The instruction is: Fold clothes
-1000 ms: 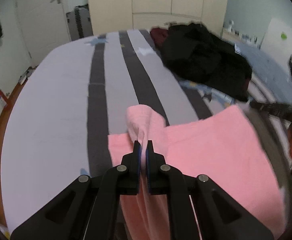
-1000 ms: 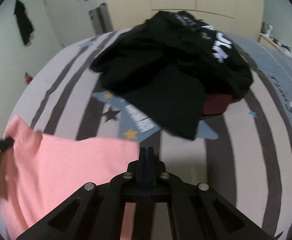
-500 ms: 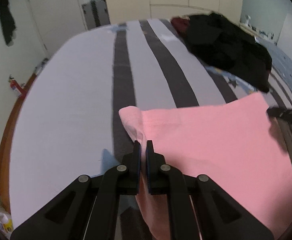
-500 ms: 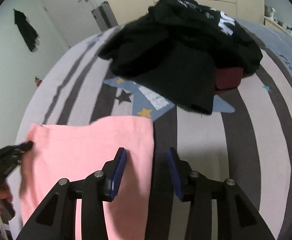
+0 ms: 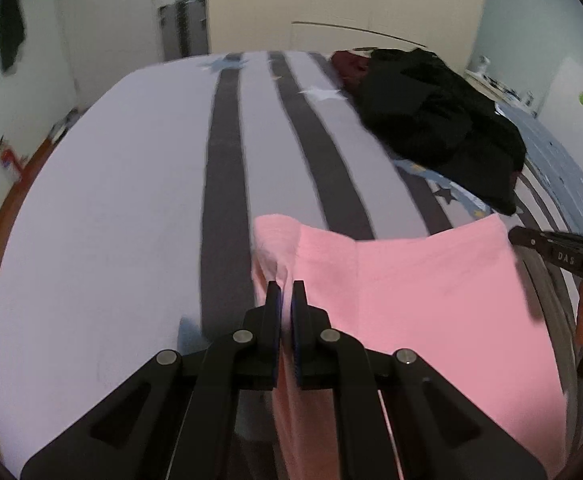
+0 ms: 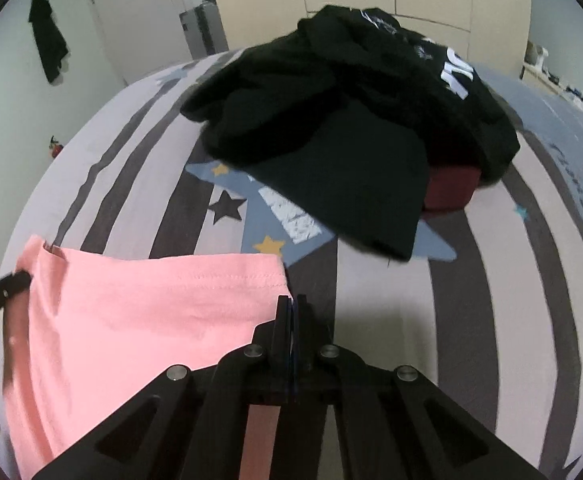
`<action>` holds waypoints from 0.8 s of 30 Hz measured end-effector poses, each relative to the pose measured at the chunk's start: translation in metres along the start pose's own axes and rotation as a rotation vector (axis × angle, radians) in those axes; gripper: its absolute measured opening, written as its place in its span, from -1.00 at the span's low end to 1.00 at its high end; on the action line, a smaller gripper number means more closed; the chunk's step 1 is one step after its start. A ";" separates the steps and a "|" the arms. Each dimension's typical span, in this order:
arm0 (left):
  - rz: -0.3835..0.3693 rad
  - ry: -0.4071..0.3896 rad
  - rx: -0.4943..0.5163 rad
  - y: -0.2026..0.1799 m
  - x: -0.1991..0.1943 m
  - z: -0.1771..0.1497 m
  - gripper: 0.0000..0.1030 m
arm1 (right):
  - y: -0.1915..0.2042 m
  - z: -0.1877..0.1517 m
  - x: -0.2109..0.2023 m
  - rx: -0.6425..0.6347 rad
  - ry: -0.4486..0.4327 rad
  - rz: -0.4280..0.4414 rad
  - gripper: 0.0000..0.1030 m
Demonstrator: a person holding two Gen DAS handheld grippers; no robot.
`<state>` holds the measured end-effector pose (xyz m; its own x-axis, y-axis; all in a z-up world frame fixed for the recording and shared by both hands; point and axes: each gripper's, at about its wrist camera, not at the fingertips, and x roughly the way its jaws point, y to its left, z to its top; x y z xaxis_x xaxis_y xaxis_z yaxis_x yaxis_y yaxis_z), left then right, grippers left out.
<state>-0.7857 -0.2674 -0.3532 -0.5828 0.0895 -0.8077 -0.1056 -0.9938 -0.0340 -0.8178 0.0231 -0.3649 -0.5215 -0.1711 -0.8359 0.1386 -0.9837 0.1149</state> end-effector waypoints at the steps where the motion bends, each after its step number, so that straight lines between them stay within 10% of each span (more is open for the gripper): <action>1: -0.004 -0.006 0.014 -0.003 0.000 0.004 -0.94 | 0.000 0.002 -0.001 -0.009 -0.005 -0.004 -1.00; 6: 0.065 0.113 -0.001 0.016 0.032 0.003 -0.92 | -0.036 0.003 0.002 0.121 0.005 -0.056 -1.00; 11: 0.042 0.063 -0.033 0.030 0.028 0.002 -0.86 | -0.022 -0.001 -0.008 0.061 -0.019 0.009 -0.98; 13: 0.033 0.057 -0.042 0.033 0.026 0.000 -0.86 | -0.013 0.000 -0.008 0.054 -0.011 0.051 -0.26; 16: 0.024 0.048 -0.045 0.034 0.026 -0.002 -0.86 | 0.000 0.000 -0.009 0.035 -0.029 0.069 0.08; 21: -0.016 0.036 -0.069 0.036 0.025 0.002 -0.88 | 0.011 -0.007 0.002 -0.021 0.001 0.021 0.06; 23: -0.033 0.015 -0.057 0.030 0.021 0.004 -0.94 | 0.012 -0.010 0.005 -0.032 0.007 0.010 -0.33; 24: -0.045 -0.002 -0.050 0.026 0.017 0.006 -0.96 | 0.012 -0.009 0.006 -0.033 0.007 0.007 -1.00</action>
